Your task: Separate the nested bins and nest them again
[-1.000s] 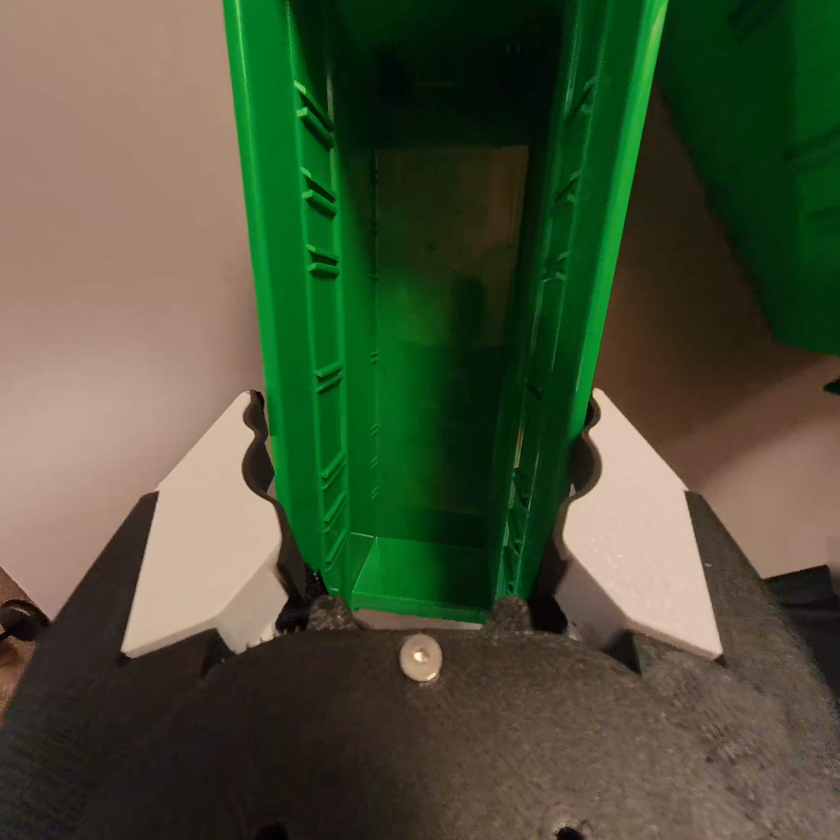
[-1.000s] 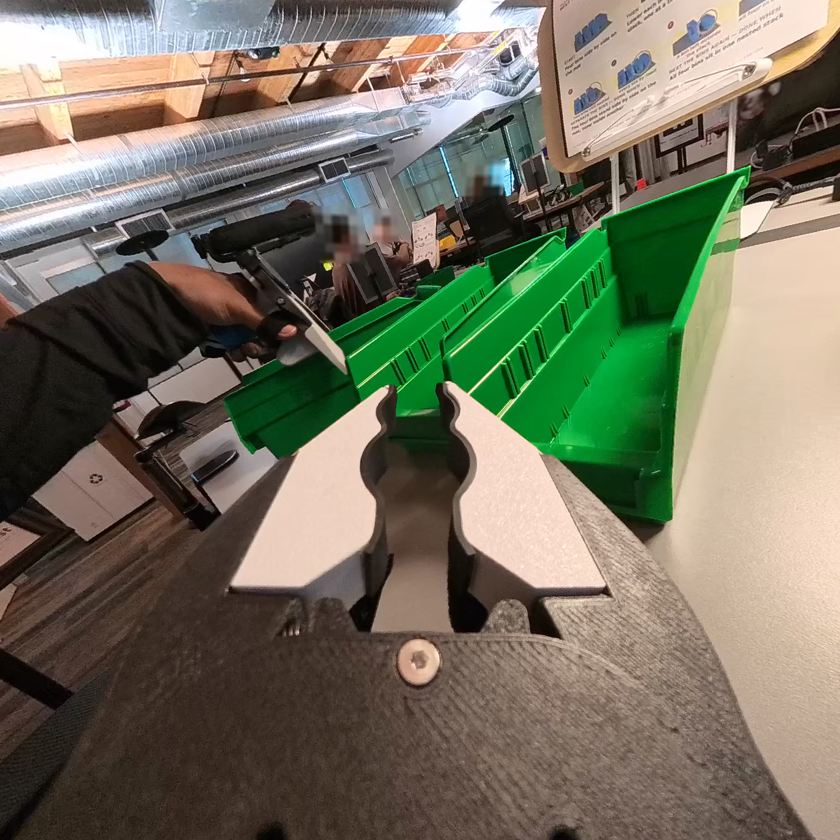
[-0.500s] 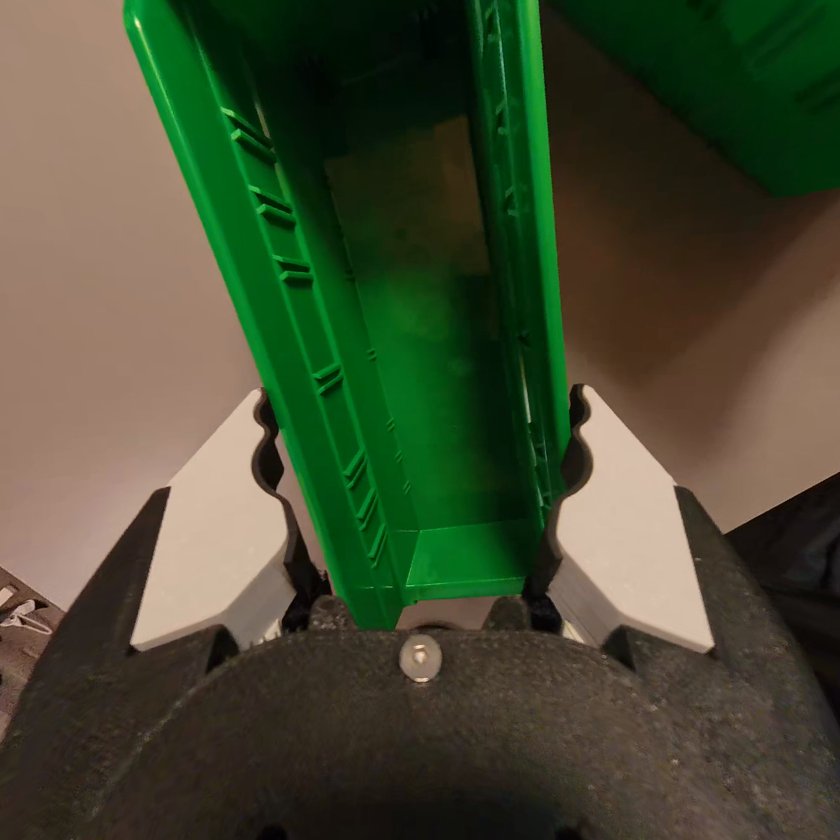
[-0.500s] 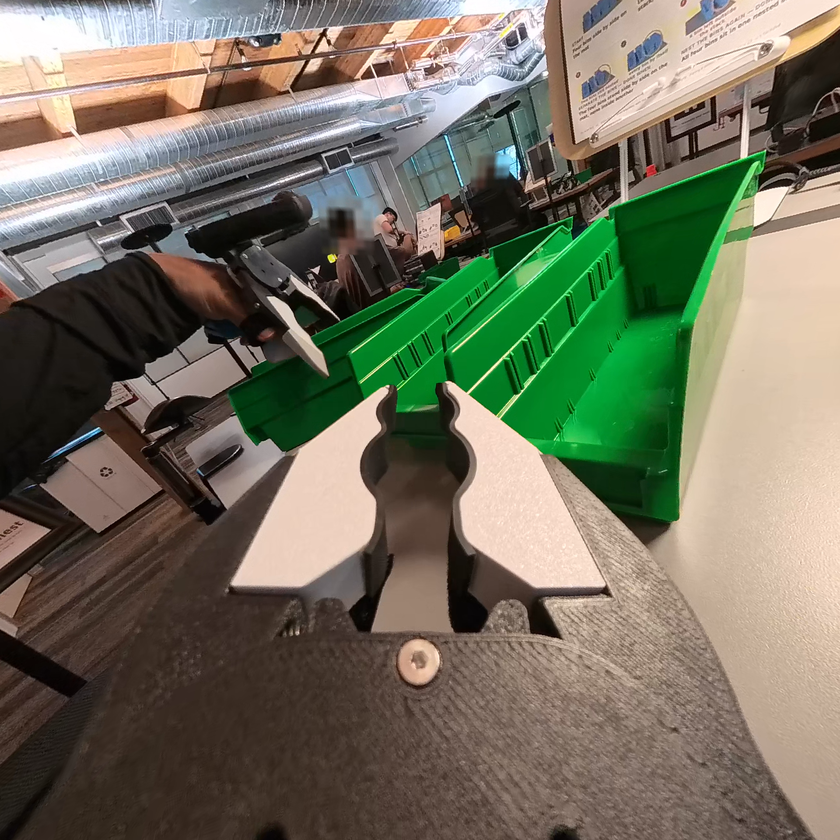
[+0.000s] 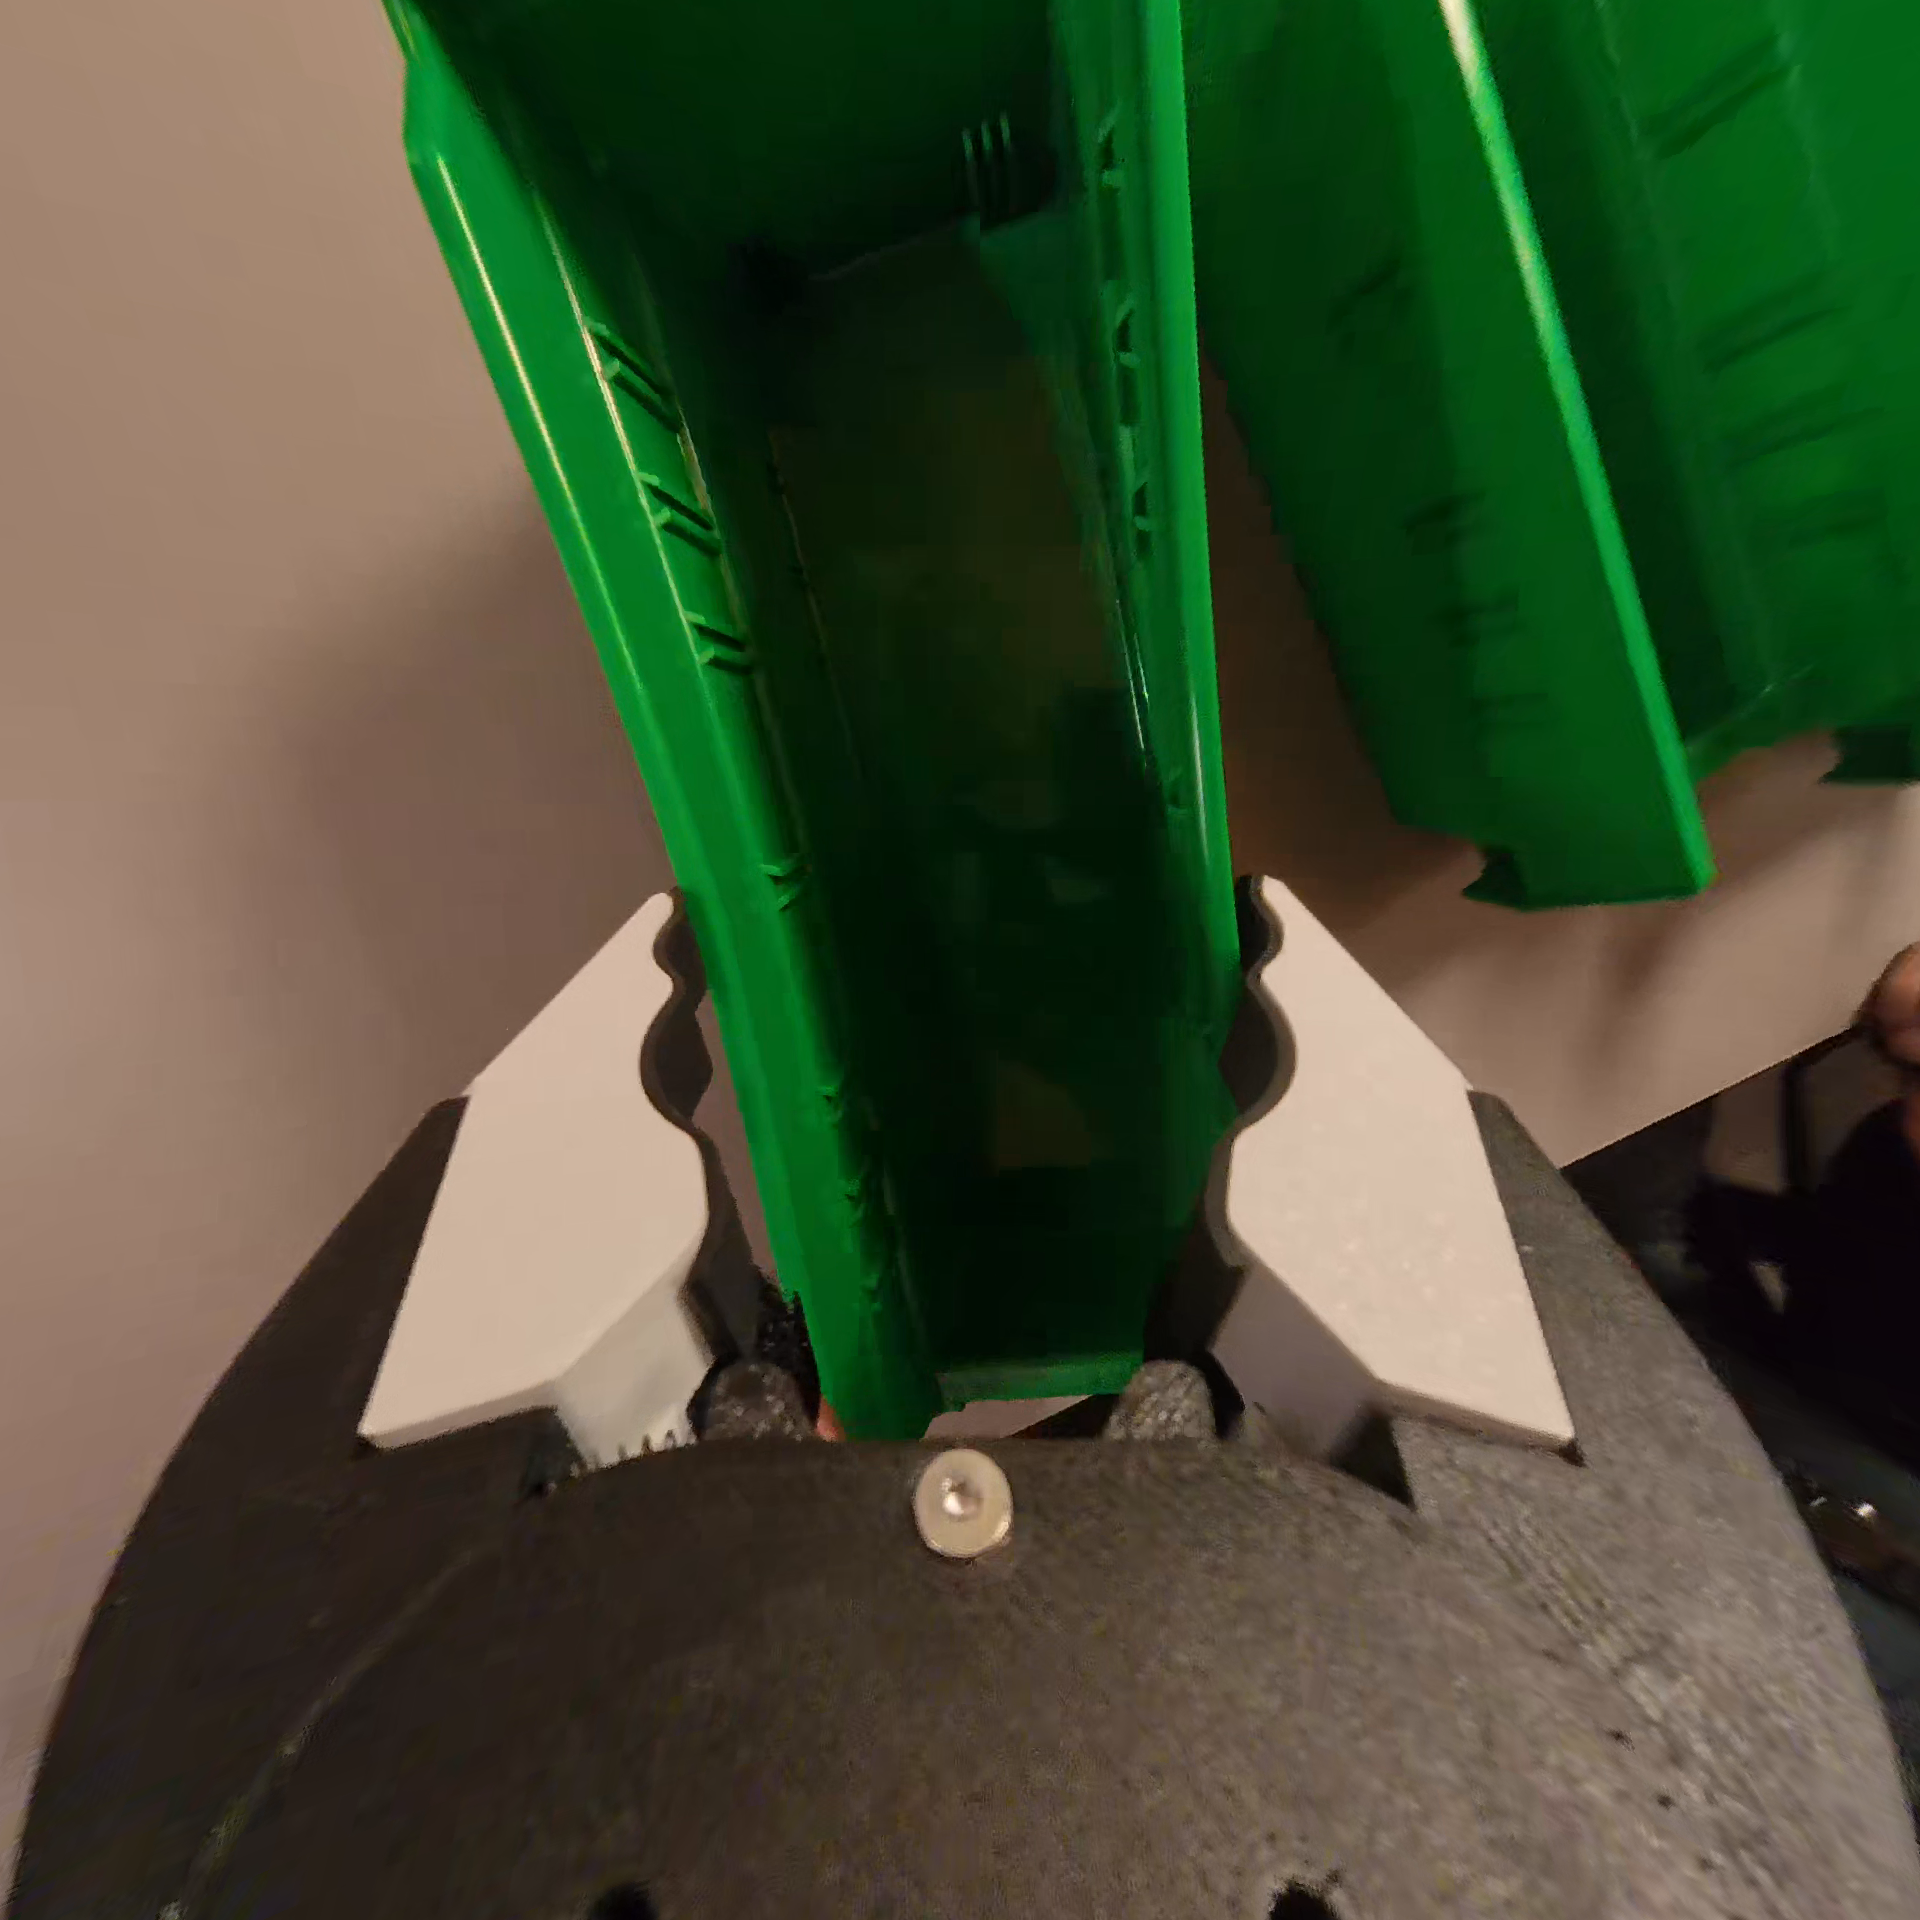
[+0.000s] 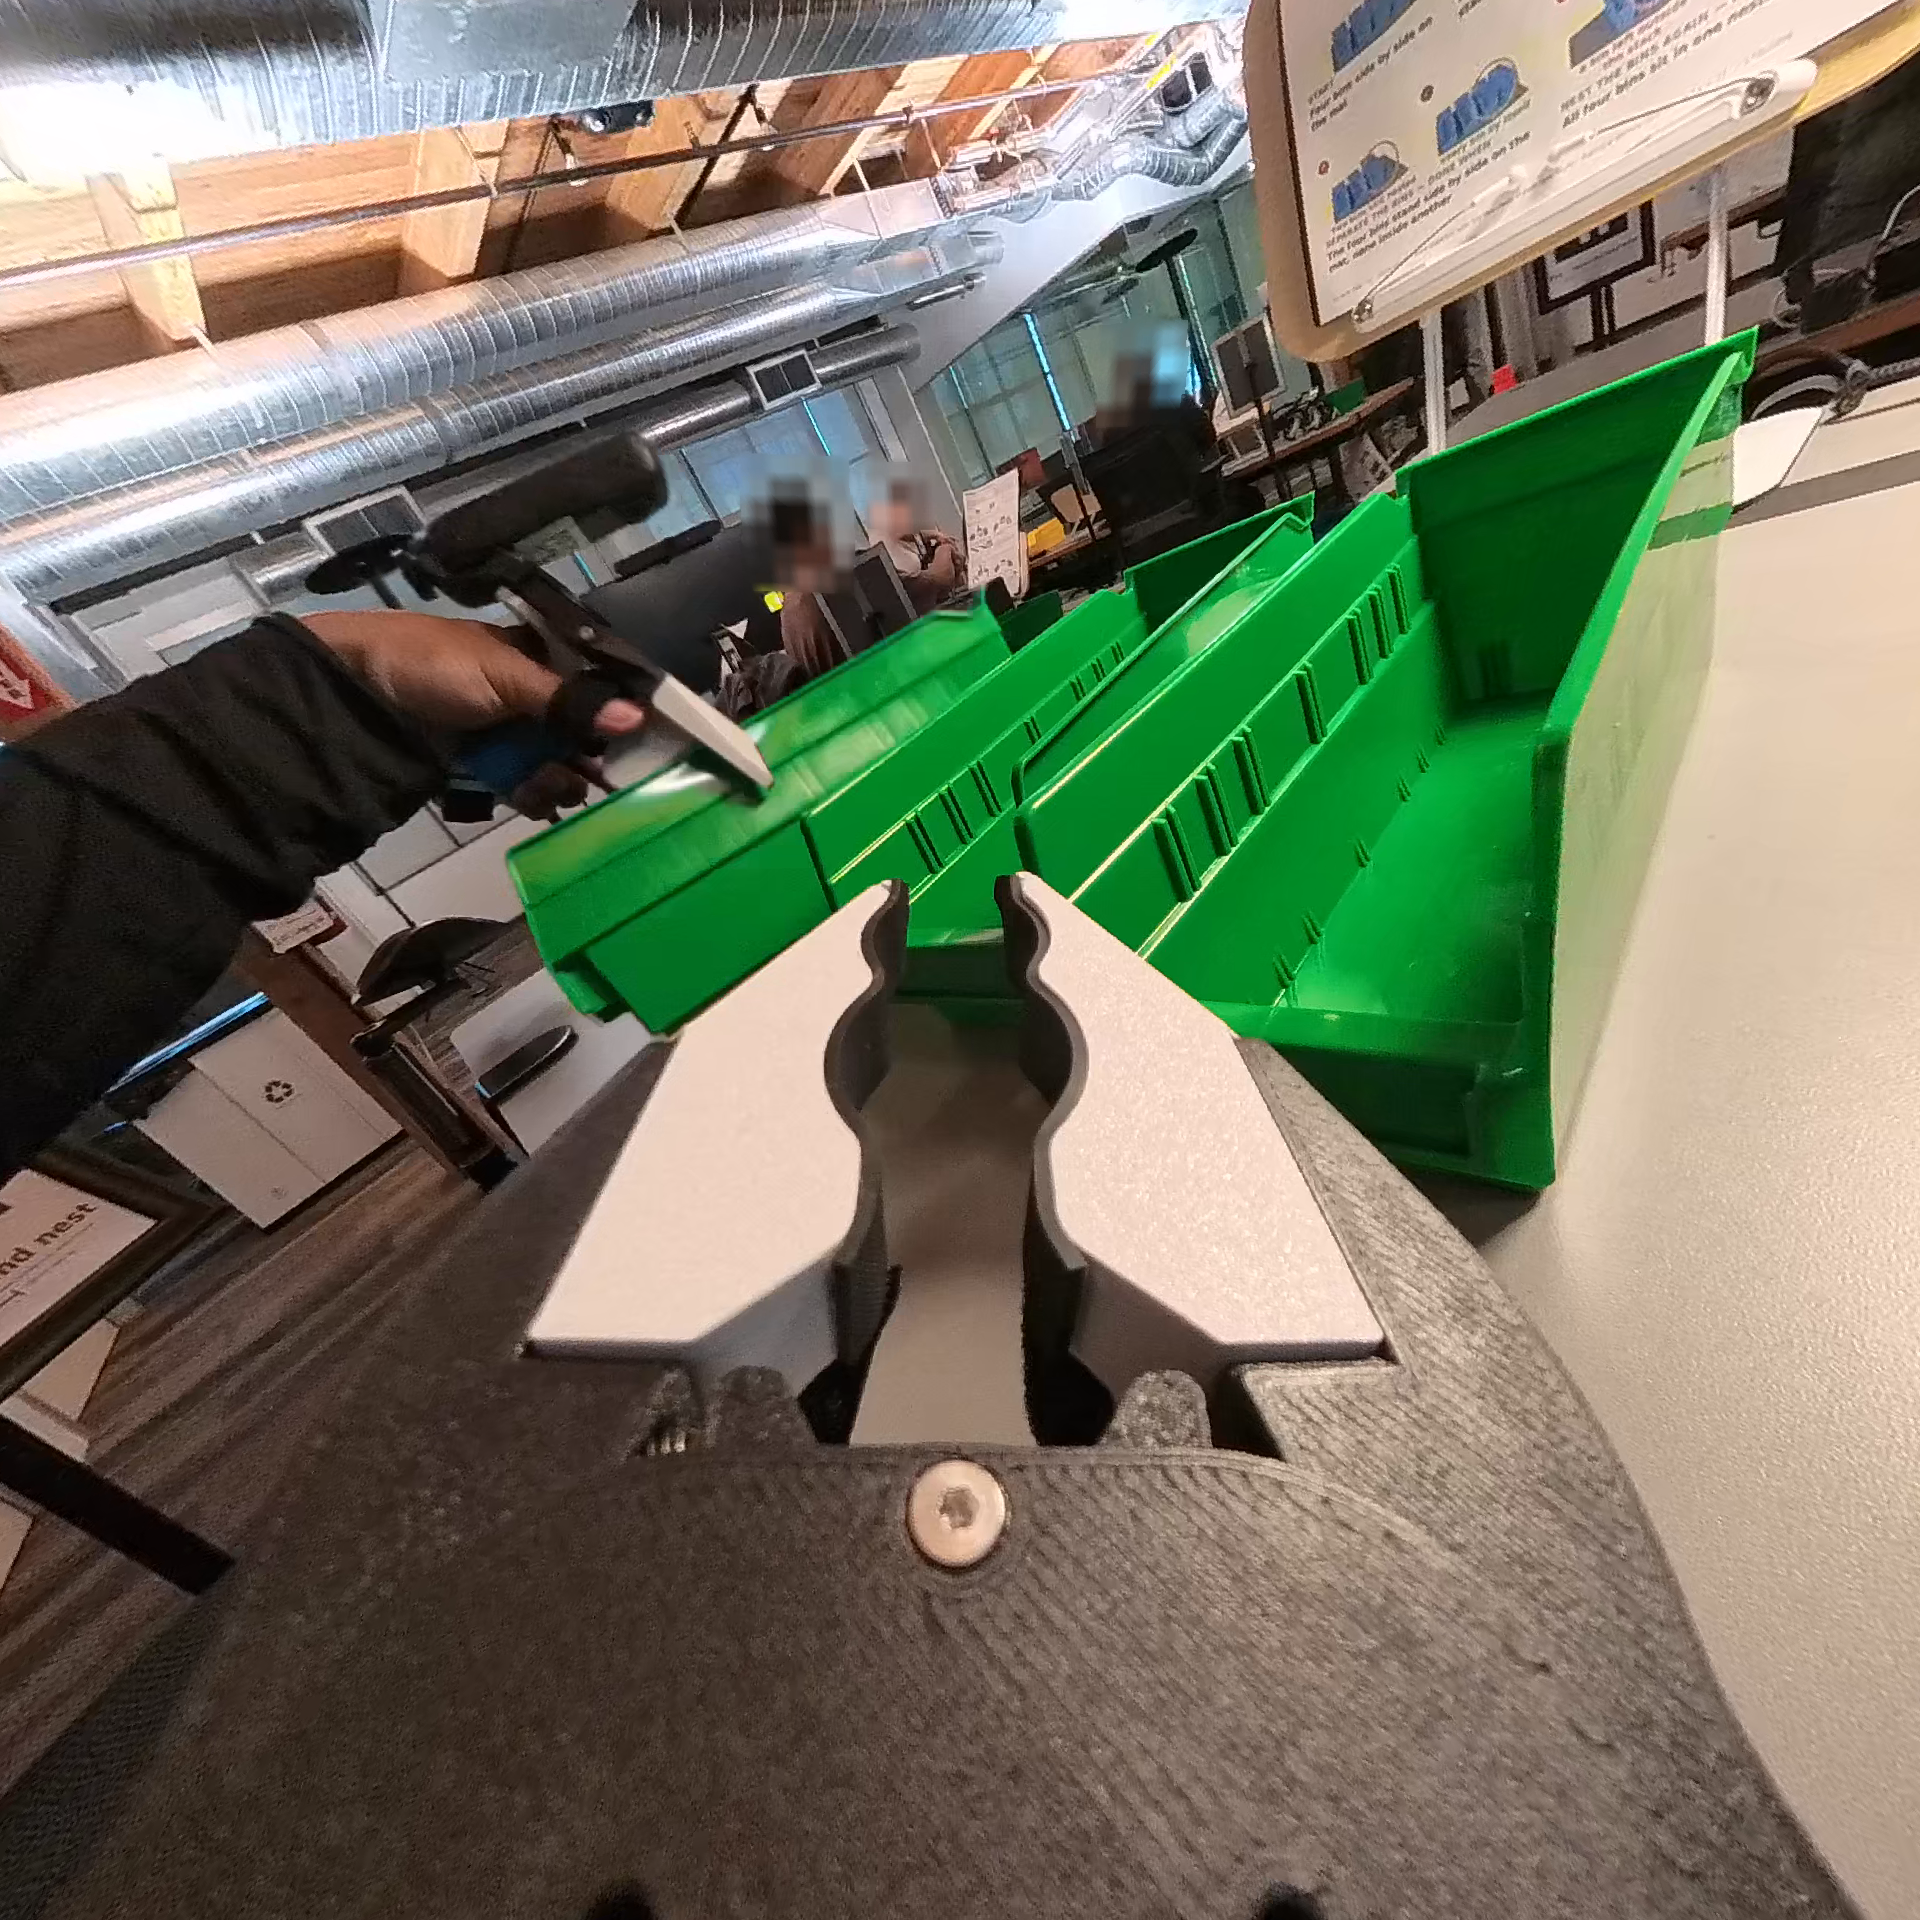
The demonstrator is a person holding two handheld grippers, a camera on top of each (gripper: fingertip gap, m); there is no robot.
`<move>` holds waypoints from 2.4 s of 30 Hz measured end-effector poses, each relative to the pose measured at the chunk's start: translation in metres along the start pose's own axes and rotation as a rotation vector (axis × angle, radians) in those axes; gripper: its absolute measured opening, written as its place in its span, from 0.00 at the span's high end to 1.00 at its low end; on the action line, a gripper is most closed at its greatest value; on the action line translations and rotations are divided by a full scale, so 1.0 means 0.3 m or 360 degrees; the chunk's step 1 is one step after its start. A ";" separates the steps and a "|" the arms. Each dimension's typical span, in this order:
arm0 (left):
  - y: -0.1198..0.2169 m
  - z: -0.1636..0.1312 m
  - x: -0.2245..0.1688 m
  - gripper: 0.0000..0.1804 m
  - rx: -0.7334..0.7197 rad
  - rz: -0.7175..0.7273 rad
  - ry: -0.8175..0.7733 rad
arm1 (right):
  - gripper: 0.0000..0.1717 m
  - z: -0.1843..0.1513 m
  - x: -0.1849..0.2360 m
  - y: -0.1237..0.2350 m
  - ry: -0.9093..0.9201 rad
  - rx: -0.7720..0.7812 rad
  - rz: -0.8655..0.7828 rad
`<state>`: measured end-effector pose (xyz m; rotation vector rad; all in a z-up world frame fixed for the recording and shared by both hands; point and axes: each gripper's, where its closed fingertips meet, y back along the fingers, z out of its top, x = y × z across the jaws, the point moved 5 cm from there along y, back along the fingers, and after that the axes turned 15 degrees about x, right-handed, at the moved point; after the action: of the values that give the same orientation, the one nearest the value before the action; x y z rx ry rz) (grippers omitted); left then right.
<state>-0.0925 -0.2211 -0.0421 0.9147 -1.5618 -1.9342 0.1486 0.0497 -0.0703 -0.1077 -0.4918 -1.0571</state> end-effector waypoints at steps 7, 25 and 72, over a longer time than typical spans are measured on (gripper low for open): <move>0.208 0.046 -0.021 0.44 -0.0399 -0.0162 0.0221 | 0.89 0.000 -0.006 -0.006 -0.0027 0.0022 0.0001; 0.123 0.310 -0.415 0.43 -0.0470 -0.0151 0.0337 | 0.89 0.004 -0.015 0.012 -0.0107 0.0002 0.0079; -0.234 0.511 -0.887 0.15 -0.0380 0.0255 0.0103 | 0.88 0.003 -0.019 0.011 -0.0164 0.0029 0.0146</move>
<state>-0.0306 0.0878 -0.0397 0.7215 -1.2919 -1.9068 0.1490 0.0562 -0.0716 -0.1680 -0.5843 -0.9603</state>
